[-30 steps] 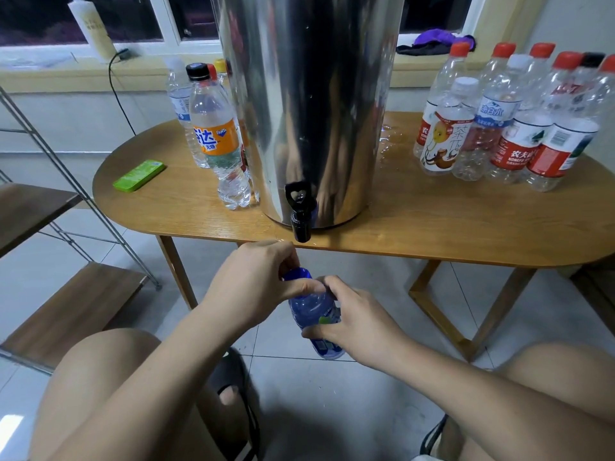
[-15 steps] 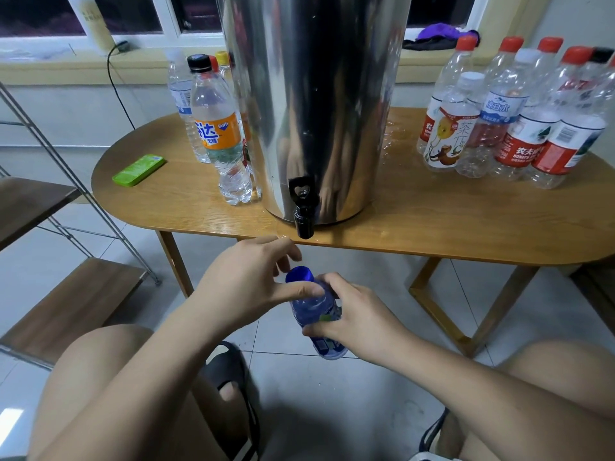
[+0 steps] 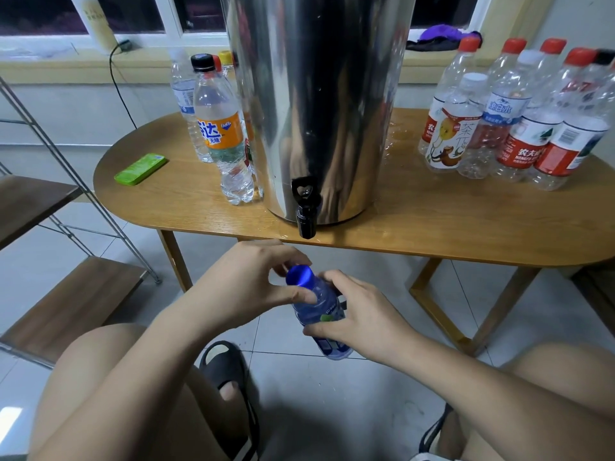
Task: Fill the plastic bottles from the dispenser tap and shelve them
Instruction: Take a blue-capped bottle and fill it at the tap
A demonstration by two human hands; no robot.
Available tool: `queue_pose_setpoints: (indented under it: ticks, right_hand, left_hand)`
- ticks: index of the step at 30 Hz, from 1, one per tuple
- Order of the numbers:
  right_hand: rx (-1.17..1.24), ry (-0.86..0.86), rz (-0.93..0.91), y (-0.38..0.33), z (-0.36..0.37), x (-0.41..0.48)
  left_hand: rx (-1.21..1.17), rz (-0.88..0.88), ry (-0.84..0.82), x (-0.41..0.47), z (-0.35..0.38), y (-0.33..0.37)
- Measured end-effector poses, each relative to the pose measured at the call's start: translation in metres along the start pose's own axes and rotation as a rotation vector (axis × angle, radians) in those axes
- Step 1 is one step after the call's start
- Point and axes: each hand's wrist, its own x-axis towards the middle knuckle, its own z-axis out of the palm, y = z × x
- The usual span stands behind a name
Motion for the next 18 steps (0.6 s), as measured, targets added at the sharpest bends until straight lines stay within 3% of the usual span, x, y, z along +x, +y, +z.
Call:
queue_pose_setpoints:
  ticks: [3,7,18]
  right_hand:
    - [-0.008,0.016,-0.022,-0.001,0.000,0.001]
    - [-0.048,0.013,-0.046,-0.001,-0.001,0.001]
    - [-0.107,0.069,-0.073,-0.008,-0.017,-0.006]
  left_hand:
    - [0.047,-0.037,0.081,0.001,0.001,0.002]
    - [0.055,-0.086,0.047,0.003,0.001,0.004]
    - [-0.104,0.040,-0.012,-0.003,-0.009,0.006]
